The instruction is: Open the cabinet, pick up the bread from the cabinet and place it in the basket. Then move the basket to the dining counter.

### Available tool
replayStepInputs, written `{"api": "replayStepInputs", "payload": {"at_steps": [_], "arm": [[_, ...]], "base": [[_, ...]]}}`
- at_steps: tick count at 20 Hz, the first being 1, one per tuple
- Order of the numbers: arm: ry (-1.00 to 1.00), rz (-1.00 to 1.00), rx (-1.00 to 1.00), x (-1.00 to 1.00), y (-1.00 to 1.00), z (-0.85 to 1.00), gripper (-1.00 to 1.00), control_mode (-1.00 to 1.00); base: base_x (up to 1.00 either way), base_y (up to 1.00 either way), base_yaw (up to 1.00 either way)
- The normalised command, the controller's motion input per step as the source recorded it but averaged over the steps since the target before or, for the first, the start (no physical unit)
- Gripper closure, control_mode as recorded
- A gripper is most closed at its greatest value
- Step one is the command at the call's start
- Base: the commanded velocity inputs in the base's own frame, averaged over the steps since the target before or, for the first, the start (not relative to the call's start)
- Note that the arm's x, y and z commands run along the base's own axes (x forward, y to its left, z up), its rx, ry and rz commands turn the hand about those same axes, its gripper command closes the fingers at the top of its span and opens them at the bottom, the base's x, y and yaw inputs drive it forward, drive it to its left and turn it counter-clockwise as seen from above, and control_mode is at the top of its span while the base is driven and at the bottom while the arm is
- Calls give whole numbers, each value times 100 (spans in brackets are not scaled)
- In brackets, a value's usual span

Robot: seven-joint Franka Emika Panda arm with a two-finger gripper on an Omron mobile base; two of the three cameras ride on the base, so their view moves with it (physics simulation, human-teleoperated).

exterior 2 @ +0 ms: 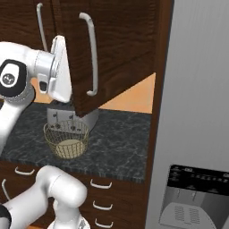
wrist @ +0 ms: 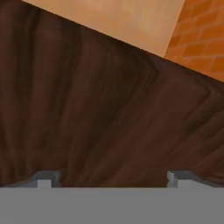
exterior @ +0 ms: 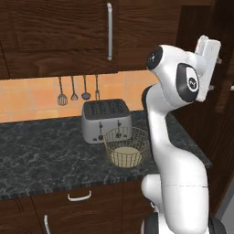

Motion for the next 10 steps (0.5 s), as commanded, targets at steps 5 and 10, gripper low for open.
{"api": "replayStepInputs", "payload": {"at_steps": [5,10], "arm": [[-20,-31,11,-2,-100,-11,-100,-100],[-26,-10,11,-3,-24,-17,-100,-100]], "base": [[0,0,0],[0,0,0]]}}
